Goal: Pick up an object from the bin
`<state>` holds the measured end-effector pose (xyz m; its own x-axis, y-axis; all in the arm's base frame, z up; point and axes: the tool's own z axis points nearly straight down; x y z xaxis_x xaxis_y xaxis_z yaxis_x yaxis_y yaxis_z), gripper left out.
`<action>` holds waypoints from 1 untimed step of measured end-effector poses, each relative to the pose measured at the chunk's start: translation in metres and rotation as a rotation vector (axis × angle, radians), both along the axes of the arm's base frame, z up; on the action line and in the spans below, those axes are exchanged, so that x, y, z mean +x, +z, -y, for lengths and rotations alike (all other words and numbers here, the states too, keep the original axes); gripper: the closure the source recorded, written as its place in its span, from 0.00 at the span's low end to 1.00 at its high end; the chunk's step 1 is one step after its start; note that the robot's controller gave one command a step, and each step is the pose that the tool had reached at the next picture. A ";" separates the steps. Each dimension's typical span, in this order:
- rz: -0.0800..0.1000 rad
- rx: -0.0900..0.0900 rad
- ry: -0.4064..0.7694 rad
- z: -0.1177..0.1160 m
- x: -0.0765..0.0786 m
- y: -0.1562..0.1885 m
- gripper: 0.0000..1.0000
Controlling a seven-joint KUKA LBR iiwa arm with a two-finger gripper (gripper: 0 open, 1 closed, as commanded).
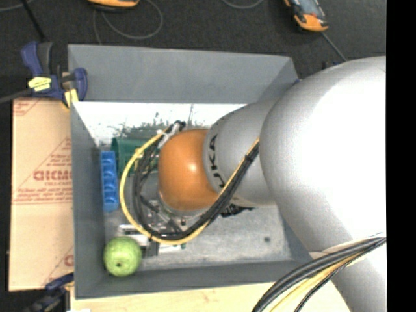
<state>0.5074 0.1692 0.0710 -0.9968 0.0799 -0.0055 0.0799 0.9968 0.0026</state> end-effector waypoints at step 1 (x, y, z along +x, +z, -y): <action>-0.003 -0.001 0.000 0.000 -0.001 0.003 1.00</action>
Offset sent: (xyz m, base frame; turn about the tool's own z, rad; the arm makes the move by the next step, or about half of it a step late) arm -0.0002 0.0000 0.0443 0.0000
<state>0.5067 0.1689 0.0736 -0.9968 0.0803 -0.0029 0.0802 0.9968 0.0016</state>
